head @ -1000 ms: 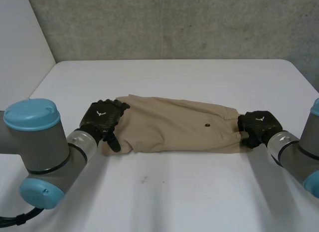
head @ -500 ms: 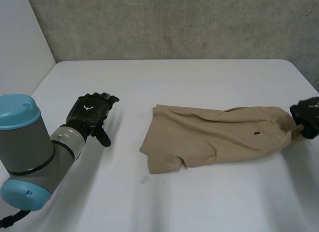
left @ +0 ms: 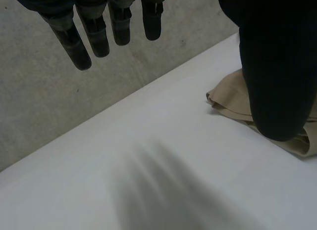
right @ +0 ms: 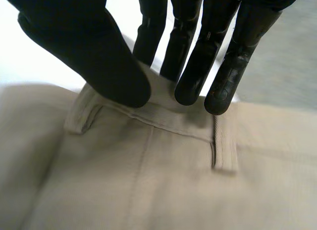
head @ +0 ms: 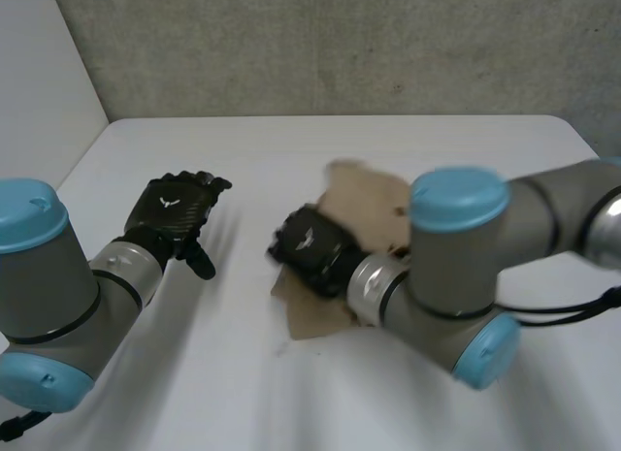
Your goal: Fold the shorts.
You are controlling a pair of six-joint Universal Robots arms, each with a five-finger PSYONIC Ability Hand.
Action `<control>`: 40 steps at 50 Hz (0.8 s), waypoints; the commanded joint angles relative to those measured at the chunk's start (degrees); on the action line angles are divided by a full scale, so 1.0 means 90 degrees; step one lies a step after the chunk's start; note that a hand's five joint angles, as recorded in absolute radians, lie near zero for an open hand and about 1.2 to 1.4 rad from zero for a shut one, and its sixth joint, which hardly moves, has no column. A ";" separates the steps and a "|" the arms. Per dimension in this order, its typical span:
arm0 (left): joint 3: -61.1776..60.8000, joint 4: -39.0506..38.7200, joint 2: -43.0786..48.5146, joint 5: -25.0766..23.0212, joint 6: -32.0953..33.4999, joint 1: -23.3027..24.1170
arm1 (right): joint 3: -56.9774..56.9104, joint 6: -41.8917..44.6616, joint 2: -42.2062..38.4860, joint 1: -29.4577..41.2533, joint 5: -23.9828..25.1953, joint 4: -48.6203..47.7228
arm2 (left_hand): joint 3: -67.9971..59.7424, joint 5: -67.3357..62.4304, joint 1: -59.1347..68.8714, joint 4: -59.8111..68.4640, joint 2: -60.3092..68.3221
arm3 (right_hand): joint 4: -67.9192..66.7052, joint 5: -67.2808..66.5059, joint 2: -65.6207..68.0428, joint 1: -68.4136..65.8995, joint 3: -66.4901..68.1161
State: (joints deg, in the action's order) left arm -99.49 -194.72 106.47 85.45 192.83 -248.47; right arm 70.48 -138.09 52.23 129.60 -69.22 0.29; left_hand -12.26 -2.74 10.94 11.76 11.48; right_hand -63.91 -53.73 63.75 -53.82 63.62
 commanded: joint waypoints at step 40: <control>0.3966 0.1889 0.3630 0.0974 -0.0558 0.1739 | 0.0040 -0.2314 -0.0481 -0.1812 -0.1108 0.0533 | 0.0115 0.0169 0.0031 -0.0060 -0.0029 | 0.5990 0.5970 -0.5972 0.4869 -0.5957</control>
State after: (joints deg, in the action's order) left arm -61.84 -180.14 139.71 94.01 182.41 -231.55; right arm 71.15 -166.47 50.00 113.33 -78.23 3.59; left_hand -12.26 -2.75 10.94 11.76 11.48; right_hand -13.44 -4.06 12.54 -11.00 12.34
